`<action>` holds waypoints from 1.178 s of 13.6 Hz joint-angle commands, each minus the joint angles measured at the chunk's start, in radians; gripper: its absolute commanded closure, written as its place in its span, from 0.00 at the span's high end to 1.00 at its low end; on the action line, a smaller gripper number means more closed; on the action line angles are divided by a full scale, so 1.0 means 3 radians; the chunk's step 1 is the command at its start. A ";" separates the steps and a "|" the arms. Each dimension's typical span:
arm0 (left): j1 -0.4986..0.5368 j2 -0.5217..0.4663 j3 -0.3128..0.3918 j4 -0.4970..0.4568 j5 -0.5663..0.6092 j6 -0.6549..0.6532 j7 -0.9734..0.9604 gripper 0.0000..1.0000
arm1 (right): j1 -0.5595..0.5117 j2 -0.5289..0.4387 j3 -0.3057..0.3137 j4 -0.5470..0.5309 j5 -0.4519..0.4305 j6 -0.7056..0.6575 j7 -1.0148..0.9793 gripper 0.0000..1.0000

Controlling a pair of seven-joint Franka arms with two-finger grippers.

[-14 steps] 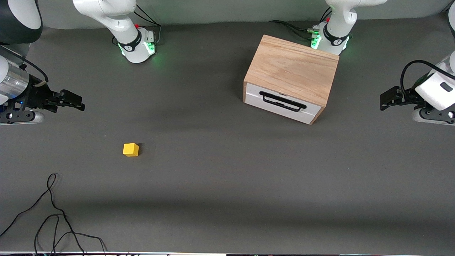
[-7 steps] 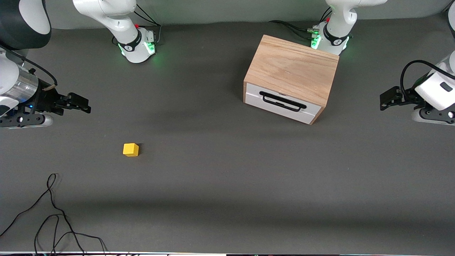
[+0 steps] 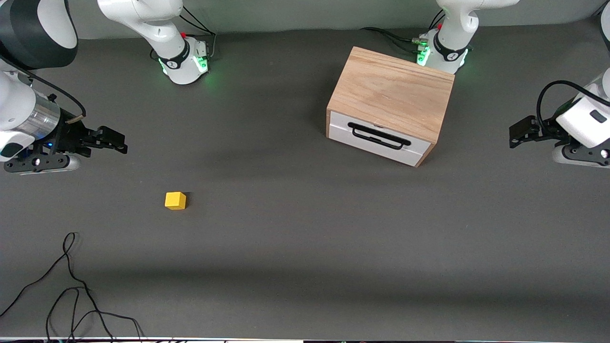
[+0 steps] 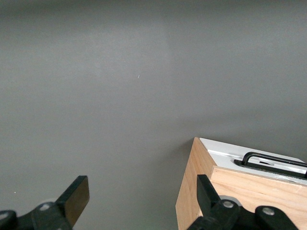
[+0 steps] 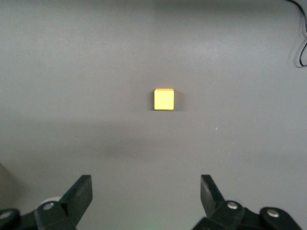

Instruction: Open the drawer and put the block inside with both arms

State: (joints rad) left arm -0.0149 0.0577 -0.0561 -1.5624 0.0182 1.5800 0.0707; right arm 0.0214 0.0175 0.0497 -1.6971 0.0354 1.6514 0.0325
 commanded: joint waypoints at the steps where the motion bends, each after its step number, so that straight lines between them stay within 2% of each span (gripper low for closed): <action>1: -0.0001 -0.0049 -0.0007 -0.0028 0.0006 0.0021 -0.0016 1.00 | 0.0031 -0.0064 -0.0007 -0.0059 -0.0067 0.0023 0.0060 1.00; 6: -0.0001 -0.0049 -0.0007 -0.0028 0.0006 0.0021 -0.0016 1.00 | 0.0026 0.0054 -0.0007 0.0017 -0.0067 0.0104 0.0050 1.00; 8: -0.0001 -0.0049 -0.0007 -0.0028 0.0006 0.0021 -0.0016 1.00 | 0.0021 0.0146 -0.0007 0.0149 -0.0067 0.0094 0.0065 1.00; 16: -0.0001 -0.0049 -0.0007 -0.0028 0.0006 0.0021 -0.0016 1.00 | 0.0026 0.0238 -0.0002 0.0304 -0.0072 0.0008 0.0055 1.00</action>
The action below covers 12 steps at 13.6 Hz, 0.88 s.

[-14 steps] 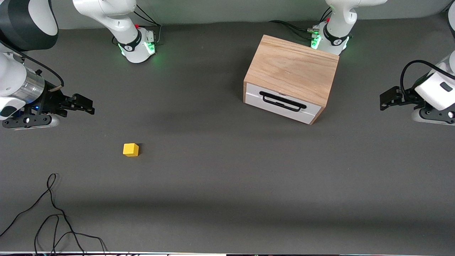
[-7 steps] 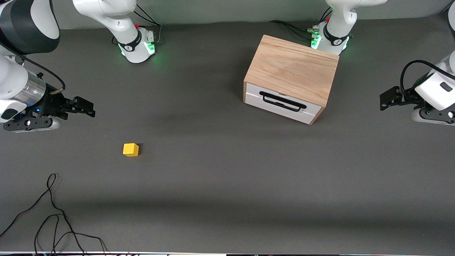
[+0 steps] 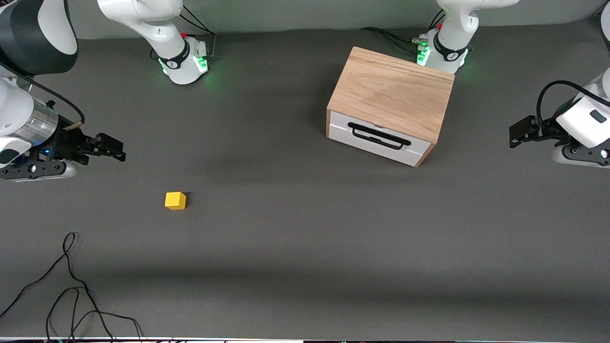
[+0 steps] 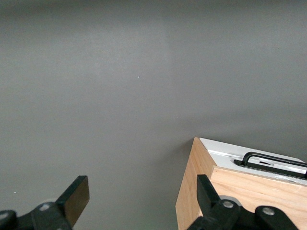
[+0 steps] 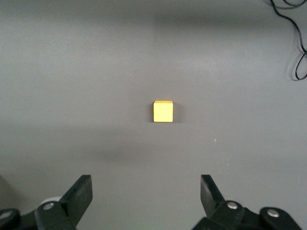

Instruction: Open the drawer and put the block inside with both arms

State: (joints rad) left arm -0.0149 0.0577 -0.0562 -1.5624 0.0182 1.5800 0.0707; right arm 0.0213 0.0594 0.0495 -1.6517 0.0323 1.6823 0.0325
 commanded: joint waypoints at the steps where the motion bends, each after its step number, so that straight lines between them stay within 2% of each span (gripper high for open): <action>1: -0.0001 -0.0049 -0.0007 -0.0028 0.0006 0.0021 -0.0016 1.00 | 0.0026 0.0104 -0.0001 0.0152 -0.0057 -0.0096 0.0070 1.00; 12: -0.0001 -0.0049 -0.0007 -0.0028 0.0006 0.0021 -0.0016 1.00 | 0.0031 0.0211 -0.0001 0.0127 -0.0062 0.0027 0.0071 1.00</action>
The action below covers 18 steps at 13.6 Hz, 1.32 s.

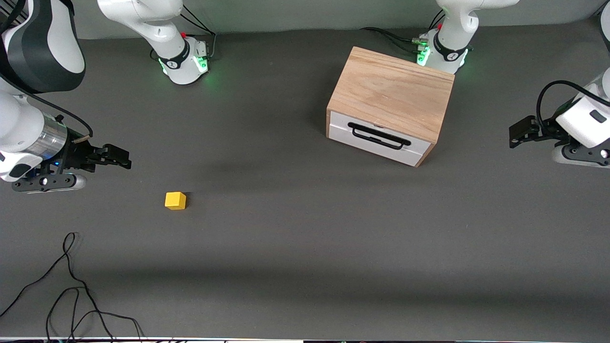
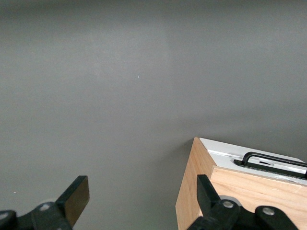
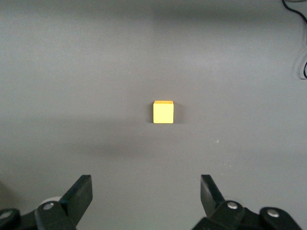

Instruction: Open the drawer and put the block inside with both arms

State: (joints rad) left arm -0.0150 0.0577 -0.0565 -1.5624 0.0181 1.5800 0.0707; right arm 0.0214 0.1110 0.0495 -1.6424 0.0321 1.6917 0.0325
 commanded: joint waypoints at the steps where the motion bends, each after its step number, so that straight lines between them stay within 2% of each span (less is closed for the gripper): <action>1: -0.0001 -0.0049 -0.0006 -0.0028 0.0001 0.0021 -0.0016 1.00 | 0.0036 0.0034 -0.0001 0.0100 -0.0061 -0.0004 0.0071 1.00; 15: -0.0006 -0.0049 -0.0006 -0.0028 -0.0009 0.0026 -0.0031 1.00 | 0.0026 0.0029 -0.0007 0.0095 -0.0117 -0.0014 0.0071 1.00; 16: -0.0017 -0.0049 -0.0011 -0.0028 -0.0034 0.0021 -0.0219 1.00 | 0.0026 0.0019 -0.0007 0.0095 -0.0117 -0.0035 0.0065 1.00; 18: -0.0245 -0.0049 -0.0062 -0.0028 -0.0045 0.0026 -0.1070 1.00 | 0.0061 -0.0007 -0.0012 0.0070 -0.0117 -0.0055 0.0065 1.00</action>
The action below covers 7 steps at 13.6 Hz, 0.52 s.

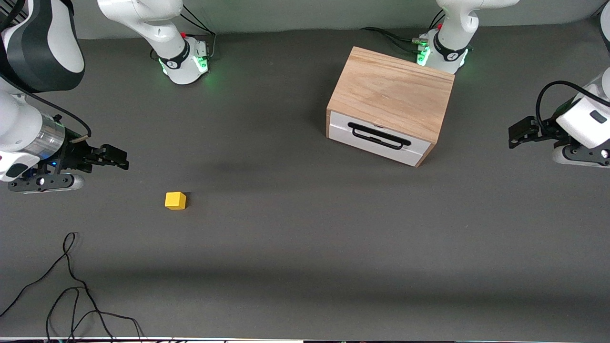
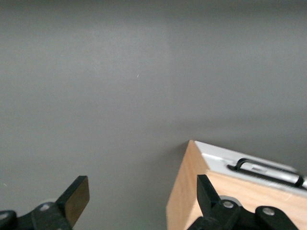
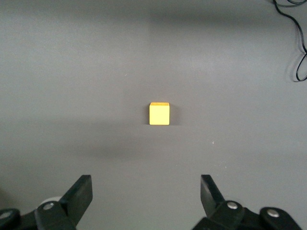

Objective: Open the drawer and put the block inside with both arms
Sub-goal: 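Move the left gripper to the black drawer handle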

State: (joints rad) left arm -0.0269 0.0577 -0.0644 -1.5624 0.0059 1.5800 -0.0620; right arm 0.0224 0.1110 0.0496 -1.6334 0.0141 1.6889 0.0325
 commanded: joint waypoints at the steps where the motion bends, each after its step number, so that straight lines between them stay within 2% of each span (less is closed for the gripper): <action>1: -0.0308 -0.0039 -0.0051 -0.0028 -0.0004 0.0031 -0.0910 1.00 | 0.0094 -0.0012 -0.0037 0.0035 -0.0057 -0.0046 0.0071 1.00; 3: -0.0513 -0.0014 -0.0056 -0.0033 -0.0009 0.0020 -0.1350 1.00 | 0.0089 -0.0007 -0.0038 0.0045 -0.0052 -0.0036 0.0076 1.00; 7: -0.1034 0.0104 -0.0056 -0.0059 -0.0086 0.0117 -0.2782 1.00 | 0.0094 -0.0012 -0.0038 0.0025 -0.0057 -0.0051 0.0071 1.00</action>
State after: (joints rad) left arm -0.2576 0.0749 -0.0966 -1.5663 -0.0133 1.5892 -0.7165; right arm 0.0362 0.1108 0.0475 -1.6334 0.0138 1.6869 0.0325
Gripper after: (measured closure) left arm 0.000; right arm 0.000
